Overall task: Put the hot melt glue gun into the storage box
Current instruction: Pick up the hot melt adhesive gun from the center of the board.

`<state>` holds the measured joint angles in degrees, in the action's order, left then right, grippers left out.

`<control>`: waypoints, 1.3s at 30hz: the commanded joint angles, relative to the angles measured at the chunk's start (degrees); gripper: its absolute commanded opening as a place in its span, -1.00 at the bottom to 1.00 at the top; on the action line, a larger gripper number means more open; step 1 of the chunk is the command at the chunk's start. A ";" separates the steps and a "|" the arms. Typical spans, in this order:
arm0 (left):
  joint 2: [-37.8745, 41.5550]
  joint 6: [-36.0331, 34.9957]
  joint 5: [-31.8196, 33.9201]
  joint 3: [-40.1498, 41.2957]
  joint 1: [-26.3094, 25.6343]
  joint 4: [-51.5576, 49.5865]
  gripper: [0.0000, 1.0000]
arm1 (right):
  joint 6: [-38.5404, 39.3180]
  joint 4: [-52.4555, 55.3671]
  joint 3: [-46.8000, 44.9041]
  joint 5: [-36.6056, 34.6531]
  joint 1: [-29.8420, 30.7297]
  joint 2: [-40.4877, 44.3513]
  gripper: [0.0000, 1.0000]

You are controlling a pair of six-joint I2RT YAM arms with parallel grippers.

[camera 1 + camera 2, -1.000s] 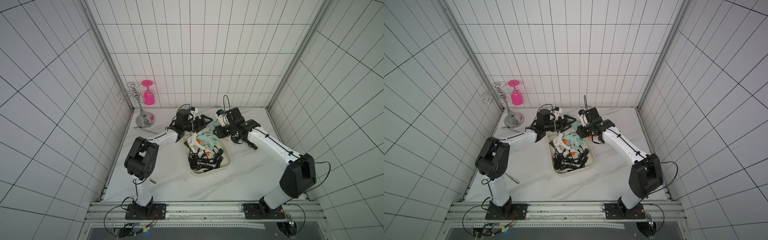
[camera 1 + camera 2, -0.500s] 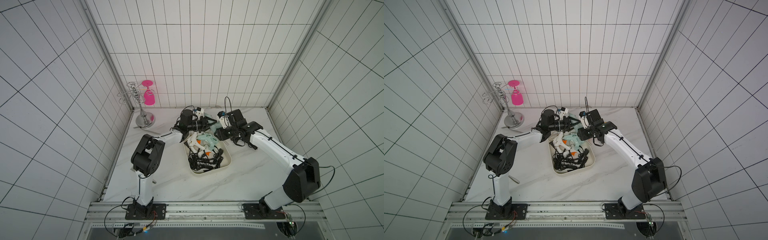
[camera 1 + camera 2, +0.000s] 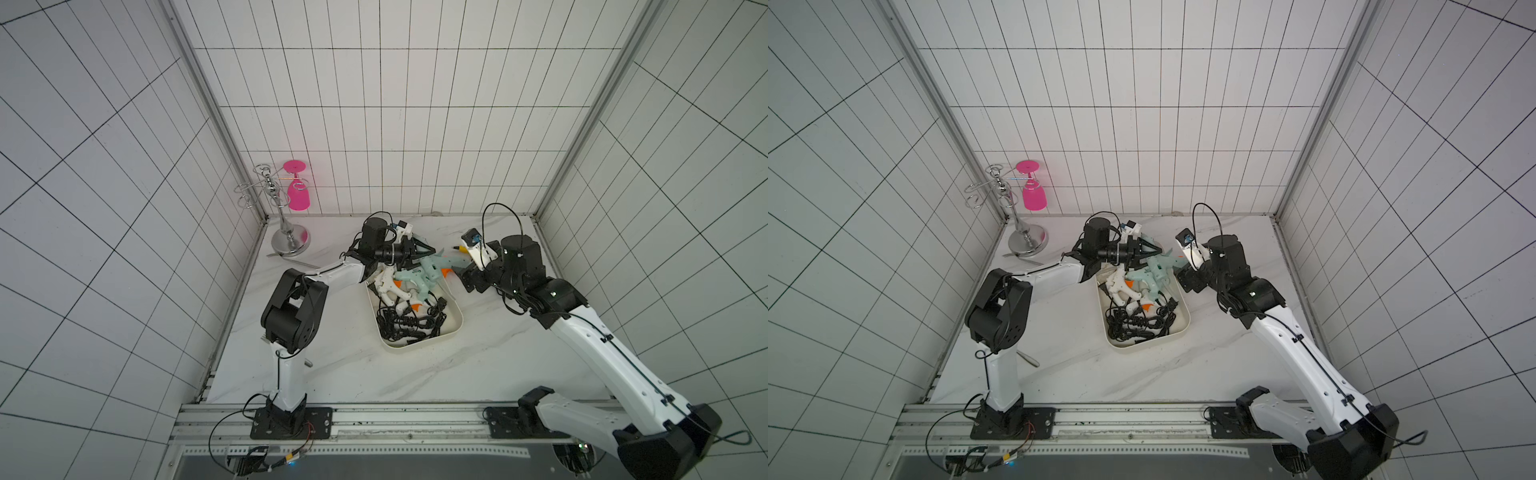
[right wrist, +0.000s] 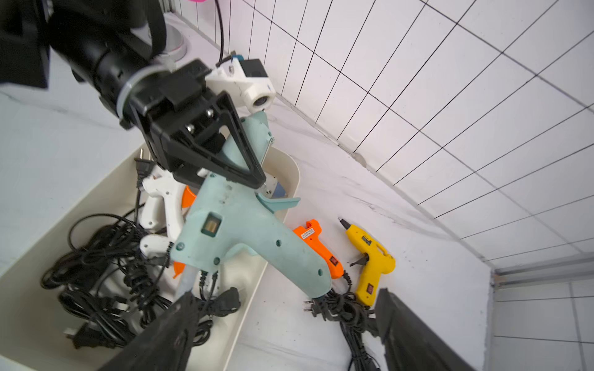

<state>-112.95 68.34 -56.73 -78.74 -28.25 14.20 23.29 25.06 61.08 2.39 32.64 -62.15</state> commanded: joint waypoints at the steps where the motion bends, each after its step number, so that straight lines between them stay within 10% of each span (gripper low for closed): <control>1: 3.87 3.58 -4.77 -2.72 0.48 -0.08 -0.73 | 10.68 -1.10 -5.60 -2.36 0.88 1.37 0.72; 14: 6.20 7.67 -8.12 -0.94 0.04 -0.83 -0.74 | 22.18 -14.66 -7.24 -9.86 2.65 -7.31 0.46; 23: 5.71 8.00 -10.85 -1.33 -0.05 -0.90 -0.72 | 22.17 -20.05 -5.30 -8.28 3.10 -10.28 -0.33; 25: 5.67 8.50 -10.70 -1.18 0.12 0.07 -0.47 | 21.77 -20.01 -5.22 -7.44 3.23 -9.45 -0.46; 30: 7.75 10.81 -7.17 0.02 3.04 6.46 0.87 | 17.64 -17.18 -3.22 -5.74 2.86 -7.56 -0.66; 39: 21.74 -3.42 6.92 2.70 14.36 -1.17 0.97 | -1.19 -4.94 8.96 16.08 -7.93 -6.78 -0.95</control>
<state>-95.68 72.36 -55.44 -76.99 -15.84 15.14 31.64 18.02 63.26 8.03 27.59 -70.91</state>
